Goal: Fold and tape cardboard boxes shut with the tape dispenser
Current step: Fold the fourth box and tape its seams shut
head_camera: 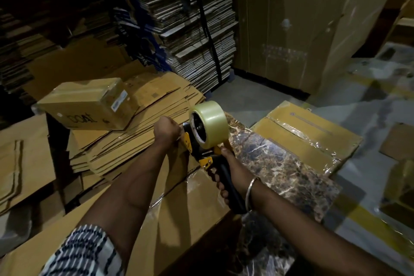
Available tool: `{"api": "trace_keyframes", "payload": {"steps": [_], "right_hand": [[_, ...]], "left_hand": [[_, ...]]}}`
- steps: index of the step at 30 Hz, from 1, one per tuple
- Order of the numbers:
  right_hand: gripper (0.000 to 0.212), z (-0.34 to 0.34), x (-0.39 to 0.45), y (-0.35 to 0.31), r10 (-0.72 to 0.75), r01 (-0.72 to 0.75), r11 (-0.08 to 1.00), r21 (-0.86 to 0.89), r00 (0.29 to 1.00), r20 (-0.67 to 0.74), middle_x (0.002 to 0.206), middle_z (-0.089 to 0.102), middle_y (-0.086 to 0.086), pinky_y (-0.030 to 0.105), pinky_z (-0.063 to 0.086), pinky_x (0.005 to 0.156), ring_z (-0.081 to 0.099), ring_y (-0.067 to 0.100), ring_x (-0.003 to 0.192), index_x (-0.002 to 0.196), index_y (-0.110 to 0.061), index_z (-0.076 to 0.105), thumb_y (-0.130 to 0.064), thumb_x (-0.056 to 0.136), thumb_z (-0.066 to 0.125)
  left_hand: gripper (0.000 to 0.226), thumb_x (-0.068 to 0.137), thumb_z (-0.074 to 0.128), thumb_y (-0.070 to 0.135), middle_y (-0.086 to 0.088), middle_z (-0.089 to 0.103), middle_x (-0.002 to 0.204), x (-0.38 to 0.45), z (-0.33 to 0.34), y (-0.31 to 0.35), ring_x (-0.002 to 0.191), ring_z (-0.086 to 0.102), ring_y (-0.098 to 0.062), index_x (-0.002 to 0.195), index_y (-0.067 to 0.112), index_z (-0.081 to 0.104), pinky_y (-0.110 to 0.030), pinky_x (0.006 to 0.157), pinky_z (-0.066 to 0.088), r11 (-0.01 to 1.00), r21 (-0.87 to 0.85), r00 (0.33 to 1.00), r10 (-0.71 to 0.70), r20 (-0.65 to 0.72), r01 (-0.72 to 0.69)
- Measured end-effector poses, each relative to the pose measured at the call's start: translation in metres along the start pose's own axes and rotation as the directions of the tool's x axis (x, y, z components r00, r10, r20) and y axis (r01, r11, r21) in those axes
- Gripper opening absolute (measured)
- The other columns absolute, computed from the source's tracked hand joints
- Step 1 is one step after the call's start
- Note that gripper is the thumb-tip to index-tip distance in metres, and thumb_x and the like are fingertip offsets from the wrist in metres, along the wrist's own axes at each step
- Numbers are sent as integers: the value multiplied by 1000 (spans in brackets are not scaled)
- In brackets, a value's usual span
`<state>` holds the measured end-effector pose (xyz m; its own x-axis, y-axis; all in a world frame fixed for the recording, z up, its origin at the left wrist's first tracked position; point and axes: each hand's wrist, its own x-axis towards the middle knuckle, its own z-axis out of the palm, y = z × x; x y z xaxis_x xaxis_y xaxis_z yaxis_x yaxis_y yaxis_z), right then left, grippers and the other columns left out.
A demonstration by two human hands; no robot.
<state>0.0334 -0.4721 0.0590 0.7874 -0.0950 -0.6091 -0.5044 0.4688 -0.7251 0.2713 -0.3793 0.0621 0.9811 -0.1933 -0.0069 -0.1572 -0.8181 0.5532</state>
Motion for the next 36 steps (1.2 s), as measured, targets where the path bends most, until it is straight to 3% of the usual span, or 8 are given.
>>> {"api": "trace_keyframes", "payload": {"steps": [8,12,16,20,23,25,29,36], "right_hand": [[74,0,7,-2,17,-16,999,-28,1000,26,53,42,2,23,28,45,36,17,41,62,-15,49,-79,91,28],[76,0,10,-3,34,-33,999,-21,999,13,53,43,3,21,29,43,36,17,40,61,-13,50,-80,90,30],[77,-1,13,-5,59,-59,998,-29,998,5,53,42,4,21,30,44,37,18,40,60,-13,50,-81,89,31],[78,-4,17,-8,72,-71,997,-42,997,20,53,42,4,21,32,45,37,18,40,60,-13,50,-81,89,28],[78,-3,19,-8,78,-77,996,-51,997,18,53,43,3,21,32,45,38,18,39,59,-13,50,-82,89,27],[78,-2,20,-9,89,-88,994,-59,996,15,53,43,3,21,32,46,38,17,40,60,-13,50,-82,88,28],[77,2,18,-15,108,-108,989,-98,994,1,53,42,3,20,31,45,37,17,38,60,-13,48,-81,89,29],[78,-10,3,-16,133,-137,969,-207,991,-33,51,39,4,18,28,41,33,17,36,59,-13,48,-85,85,32]], "left_hand": [[12,85,77,14,-9,71,84,11,5,-18,78,63,-16,88,2,77,-24,58,43,1000,3,997,15,81,-15],[18,85,77,19,-14,74,90,13,9,-27,82,70,-25,92,3,78,-36,69,58,997,-13,987,-75,140,77],[24,87,74,31,-9,65,77,5,11,-33,67,61,-21,85,7,73,-28,53,46,976,-24,968,-213,136,218],[34,97,60,41,-4,69,79,-11,13,-40,74,64,-19,88,12,75,-28,61,48,1000,-15,999,-10,53,10],[43,101,51,47,2,66,65,-25,11,-47,59,62,-12,77,18,72,-23,56,42,993,-5,991,120,60,-120],[53,100,48,53,-1,63,55,-29,9,-52,50,61,-16,66,18,69,-24,53,44,987,68,986,138,97,-145],[57,99,46,58,-4,64,56,-28,10,-57,49,62,-20,67,17,69,-29,57,51,988,75,987,125,104,-133],[55,98,41,63,-2,62,67,-22,16,-58,62,60,-21,75,20,68,-28,55,40,967,227,992,98,75,-113]]}}
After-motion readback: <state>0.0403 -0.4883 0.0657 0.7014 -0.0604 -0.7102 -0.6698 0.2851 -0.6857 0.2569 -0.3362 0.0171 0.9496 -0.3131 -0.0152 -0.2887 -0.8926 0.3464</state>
